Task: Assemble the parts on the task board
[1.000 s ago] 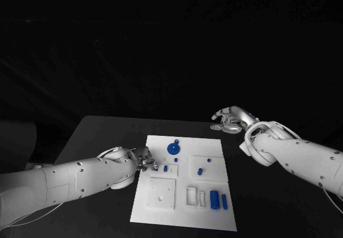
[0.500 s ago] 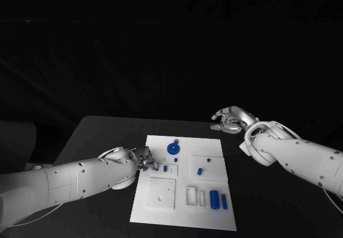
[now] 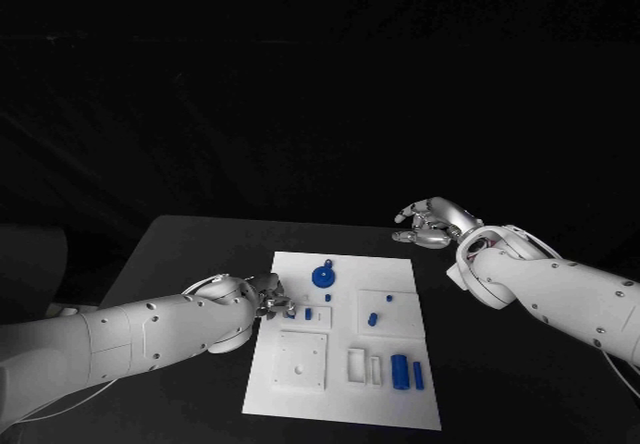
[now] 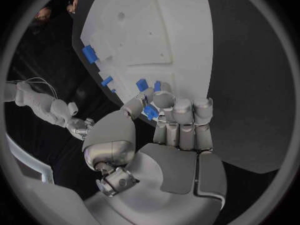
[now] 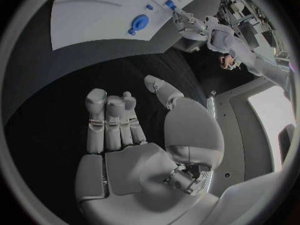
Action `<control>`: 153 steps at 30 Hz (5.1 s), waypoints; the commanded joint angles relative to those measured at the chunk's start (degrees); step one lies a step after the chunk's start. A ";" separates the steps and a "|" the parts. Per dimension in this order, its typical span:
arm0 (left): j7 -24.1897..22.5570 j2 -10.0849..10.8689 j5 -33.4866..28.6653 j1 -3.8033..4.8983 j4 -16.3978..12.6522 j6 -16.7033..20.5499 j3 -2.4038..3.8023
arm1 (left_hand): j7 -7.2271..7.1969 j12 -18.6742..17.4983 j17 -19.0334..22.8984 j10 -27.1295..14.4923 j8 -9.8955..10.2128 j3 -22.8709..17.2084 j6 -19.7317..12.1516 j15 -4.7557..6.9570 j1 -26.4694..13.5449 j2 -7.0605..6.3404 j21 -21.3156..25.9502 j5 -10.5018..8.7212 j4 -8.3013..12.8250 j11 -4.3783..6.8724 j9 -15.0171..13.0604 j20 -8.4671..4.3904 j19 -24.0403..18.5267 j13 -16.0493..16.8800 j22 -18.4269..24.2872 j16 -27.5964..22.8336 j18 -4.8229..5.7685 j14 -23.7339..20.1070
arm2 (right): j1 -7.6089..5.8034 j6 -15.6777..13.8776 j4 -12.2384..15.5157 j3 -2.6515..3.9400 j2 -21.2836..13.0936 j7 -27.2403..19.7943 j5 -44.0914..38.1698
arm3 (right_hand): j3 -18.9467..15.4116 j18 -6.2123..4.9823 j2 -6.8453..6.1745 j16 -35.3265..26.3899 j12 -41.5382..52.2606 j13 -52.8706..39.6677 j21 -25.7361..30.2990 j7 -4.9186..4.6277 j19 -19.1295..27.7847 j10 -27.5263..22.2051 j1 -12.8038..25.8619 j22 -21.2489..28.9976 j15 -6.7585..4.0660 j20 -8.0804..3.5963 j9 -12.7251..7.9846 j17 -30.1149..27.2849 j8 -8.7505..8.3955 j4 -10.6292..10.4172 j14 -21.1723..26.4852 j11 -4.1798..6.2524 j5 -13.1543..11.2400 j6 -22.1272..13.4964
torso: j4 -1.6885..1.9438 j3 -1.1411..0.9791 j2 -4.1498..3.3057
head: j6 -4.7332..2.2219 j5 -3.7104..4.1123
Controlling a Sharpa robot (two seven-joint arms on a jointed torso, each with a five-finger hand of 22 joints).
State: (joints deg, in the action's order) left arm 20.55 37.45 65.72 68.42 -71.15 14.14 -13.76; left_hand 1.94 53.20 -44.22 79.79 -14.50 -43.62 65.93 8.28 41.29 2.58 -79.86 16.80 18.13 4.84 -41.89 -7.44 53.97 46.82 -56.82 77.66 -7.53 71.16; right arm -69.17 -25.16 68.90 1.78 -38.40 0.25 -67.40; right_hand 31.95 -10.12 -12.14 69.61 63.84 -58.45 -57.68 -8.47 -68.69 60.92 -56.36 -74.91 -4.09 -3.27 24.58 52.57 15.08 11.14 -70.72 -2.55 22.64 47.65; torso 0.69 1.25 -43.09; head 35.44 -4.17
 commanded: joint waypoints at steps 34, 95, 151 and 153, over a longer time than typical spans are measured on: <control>0.37 -0.73 1.16 -0.27 0.83 -3.35 0.00 | -2.60 0.85 -0.19 1.62 -5.84 -1.57 5.52 2.57 -0.23 0.61 -0.40 -0.11 -1.76 2.08 -0.43 -7.02 0.44 0.09 -0.22 0.70 -1.20 2.32 | 0.00 0.78 0.10 0.02 0.05 -0.16 -0.22 | -0.25 -4.88 0.35 0.20 0.33 0.22 0.25 -0.45 0.07 0.08 0.38 -0.26 0.09 -0.41 -0.11 -0.10 0.16 -0.28 -0.41 0.21 0.26 0.12 | -0.04 -0.05 -0.02 | 0.34 -0.12; 0.41 -1.57 3.07 -0.34 1.51 -4.82 0.01 | -3.01 3.36 -1.05 1.55 -7.91 -1.55 6.31 2.16 1.29 -0.71 -0.36 -2.79 -2.56 2.38 -0.57 -7.08 0.67 0.38 -0.77 2.03 -1.39 2.38 | 0.00 0.78 0.20 0.02 -0.18 -0.25 -0.30 | -0.24 -4.88 0.33 0.21 0.44 0.39 0.33 -0.45 0.05 0.04 0.38 -0.31 0.09 -0.42 -0.13 -0.13 0.16 -0.34 -0.41 0.21 0.53 0.11 | -0.01 0.01 -0.01 | 0.65 0.00; 0.21 -1.05 6.17 -0.40 1.67 -7.38 0.02 | -3.09 3.87 -1.13 1.41 -8.50 -1.65 6.14 2.15 3.37 -1.27 -0.46 -0.79 -2.06 2.48 -0.39 -7.04 0.71 0.04 -1.11 2.24 -1.37 2.43 | 0.00 0.79 0.21 0.02 -0.12 -0.26 -0.31 | -0.30 -4.88 0.34 0.22 0.55 0.53 0.37 -0.45 0.01 0.02 0.44 -0.37 0.09 -0.42 -0.14 -0.15 0.17 -0.39 -0.42 0.21 0.61 0.11 | -0.04 -0.02 -0.03 | 0.74 -0.38; 0.17 -1.14 6.17 -0.40 1.69 -7.43 0.02 | -3.08 3.87 -1.12 1.40 -8.50 -1.65 6.11 2.15 3.43 -1.32 -0.45 -0.82 -2.11 2.47 -0.37 -7.04 0.70 0.03 -1.12 2.23 -1.37 2.41 | 0.00 0.80 0.21 0.02 -0.09 -0.27 -0.31 | -0.30 -4.88 0.34 0.22 0.55 0.53 0.37 -0.45 0.01 0.02 0.44 -0.37 0.09 -0.42 -0.15 -0.15 0.17 -0.39 -0.42 0.21 0.61 0.11 | -0.04 -0.01 -0.01 | 0.72 -0.34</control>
State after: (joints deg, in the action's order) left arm 20.06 36.28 71.05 68.46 -69.64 9.41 -13.41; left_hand 0.69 56.76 -45.27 82.90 -22.81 -44.17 69.80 8.79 42.51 -0.47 -80.09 15.93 15.40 5.64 -42.35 -7.64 54.79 46.91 -57.89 79.69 -8.07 72.52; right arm -69.17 -24.99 69.04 1.78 -38.52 0.27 -67.42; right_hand 31.80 -10.12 -12.14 69.57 64.05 -58.01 -57.68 -8.43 -68.79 60.92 -56.36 -74.94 -4.00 -3.36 24.49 52.49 15.08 10.98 -70.63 -2.56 22.86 47.69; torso 0.64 1.22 -43.11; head 36.18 -4.55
